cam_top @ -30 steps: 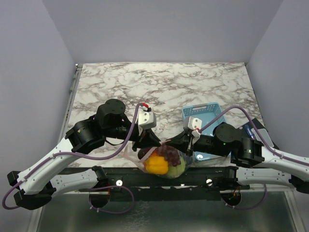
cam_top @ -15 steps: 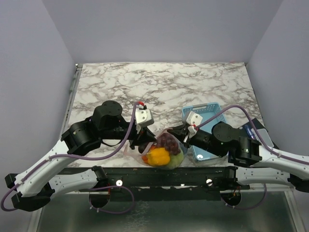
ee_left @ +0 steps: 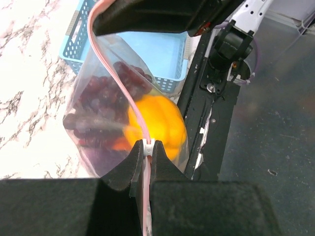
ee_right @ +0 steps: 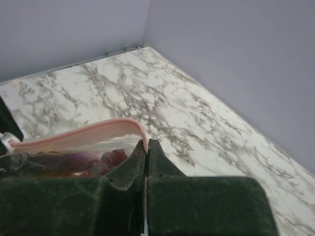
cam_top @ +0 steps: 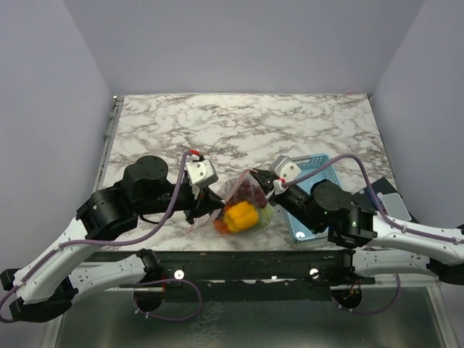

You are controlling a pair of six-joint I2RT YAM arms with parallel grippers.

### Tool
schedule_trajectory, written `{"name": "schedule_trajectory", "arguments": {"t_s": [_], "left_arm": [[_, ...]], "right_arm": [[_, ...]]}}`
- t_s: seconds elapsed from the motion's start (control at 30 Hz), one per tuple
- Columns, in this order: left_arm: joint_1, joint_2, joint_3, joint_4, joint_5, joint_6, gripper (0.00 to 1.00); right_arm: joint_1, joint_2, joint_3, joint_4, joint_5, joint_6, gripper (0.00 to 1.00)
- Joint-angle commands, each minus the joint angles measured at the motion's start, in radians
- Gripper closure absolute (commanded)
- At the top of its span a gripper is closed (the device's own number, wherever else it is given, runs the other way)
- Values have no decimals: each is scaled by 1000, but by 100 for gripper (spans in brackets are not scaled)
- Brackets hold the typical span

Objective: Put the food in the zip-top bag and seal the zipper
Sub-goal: Zip the zipper food storage bag at the center of the board.

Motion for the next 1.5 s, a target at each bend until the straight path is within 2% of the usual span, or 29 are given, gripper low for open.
{"name": "schedule_trajectory", "arguments": {"t_s": [0.0, 0.37, 0.63, 0.93, 1.3, 1.37, 1.47], "left_arm": [[-5, -48, 27, -96, -11, -69, 100], [-5, -112, 2, -124, -96, -132, 100], [-5, -142, -15, -169, -159, -173, 100], [-5, -165, -11, -235, -212, -219, 100], [-5, -204, -25, -250, -245, -256, 100], [-5, -199, -31, -241, -248, -256, 91], [-5, -176, -22, -232, -270, -246, 69]], "right_arm": [[-17, 16, 12, 231, 257, -106, 99], [-16, 141, 50, 447, 455, -285, 99], [-19, 211, 67, 591, 517, -420, 99], [-60, 256, 104, 631, 505, -473, 99], [-76, 264, 122, 598, 469, -428, 99], [-76, 250, 125, 547, 434, -385, 99], [-76, 223, 132, 454, 366, -309, 99]]}}
